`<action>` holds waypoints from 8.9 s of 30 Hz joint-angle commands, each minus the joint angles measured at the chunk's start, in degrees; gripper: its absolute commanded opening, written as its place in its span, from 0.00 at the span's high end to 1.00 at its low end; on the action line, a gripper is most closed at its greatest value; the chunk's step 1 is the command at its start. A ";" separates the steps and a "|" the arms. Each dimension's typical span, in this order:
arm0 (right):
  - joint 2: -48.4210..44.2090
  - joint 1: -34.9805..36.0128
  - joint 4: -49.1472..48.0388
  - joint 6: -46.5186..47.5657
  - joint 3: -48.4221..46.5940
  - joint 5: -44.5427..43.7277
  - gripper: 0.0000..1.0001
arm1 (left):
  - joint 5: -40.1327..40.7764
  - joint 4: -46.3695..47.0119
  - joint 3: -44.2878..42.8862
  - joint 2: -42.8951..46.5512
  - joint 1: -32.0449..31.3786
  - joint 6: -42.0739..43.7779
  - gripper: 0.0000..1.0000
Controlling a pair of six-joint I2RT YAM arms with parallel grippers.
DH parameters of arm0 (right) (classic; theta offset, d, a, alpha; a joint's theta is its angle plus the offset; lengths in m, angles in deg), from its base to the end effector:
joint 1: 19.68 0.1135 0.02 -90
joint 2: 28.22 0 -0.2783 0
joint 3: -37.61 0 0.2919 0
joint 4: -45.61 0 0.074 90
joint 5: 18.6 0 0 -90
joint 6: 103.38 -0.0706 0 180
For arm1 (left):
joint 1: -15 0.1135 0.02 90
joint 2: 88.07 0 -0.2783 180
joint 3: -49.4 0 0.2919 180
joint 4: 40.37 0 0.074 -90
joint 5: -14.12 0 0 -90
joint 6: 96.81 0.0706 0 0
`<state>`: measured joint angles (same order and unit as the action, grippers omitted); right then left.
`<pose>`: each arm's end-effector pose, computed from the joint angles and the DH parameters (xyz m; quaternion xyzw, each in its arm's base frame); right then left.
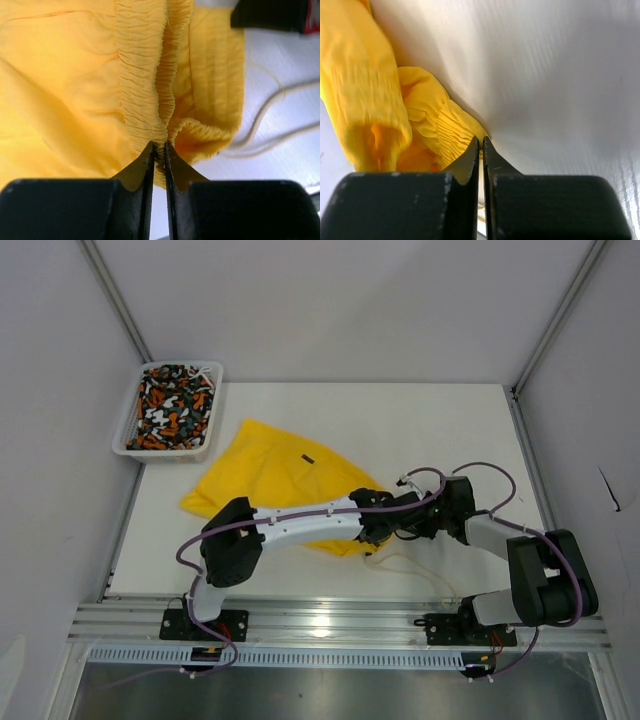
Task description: Fold and stack the shorts
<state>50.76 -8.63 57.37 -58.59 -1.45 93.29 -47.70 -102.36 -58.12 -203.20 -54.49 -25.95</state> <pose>0.2670 0.0790 0.0899 0.2128 0.9048 0.3101 0.1996 0.1977 -0.4332 0.1991 0.3671 0.8823 0.0514 0.2903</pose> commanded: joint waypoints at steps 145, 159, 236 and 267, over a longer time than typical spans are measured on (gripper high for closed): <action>2.84 57.30 -3.77 17.59 -8.38 -40.24 0.86 | -38.38 35.80 23.67 0.79 24.58 -14.62 0.28; 19.21 73.76 6.34 27.37 -21.15 -59.51 0.58 | -38.82 35.36 23.67 0.70 24.58 -14.00 0.28; -20.10 54.52 -18.17 -69.22 20.52 -55.12 0.10 | -37.06 45.03 55.14 39.72 22.12 -19.01 0.68; -14.03 34.84 -24.24 -41.29 19.64 -34.67 0.33 | -35.65 55.40 59.71 28.83 7.80 -25.07 0.71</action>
<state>36.29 29.73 33.51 -111.00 19.12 51.23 -82.58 -46.87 1.97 -172.20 -45.53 -50.34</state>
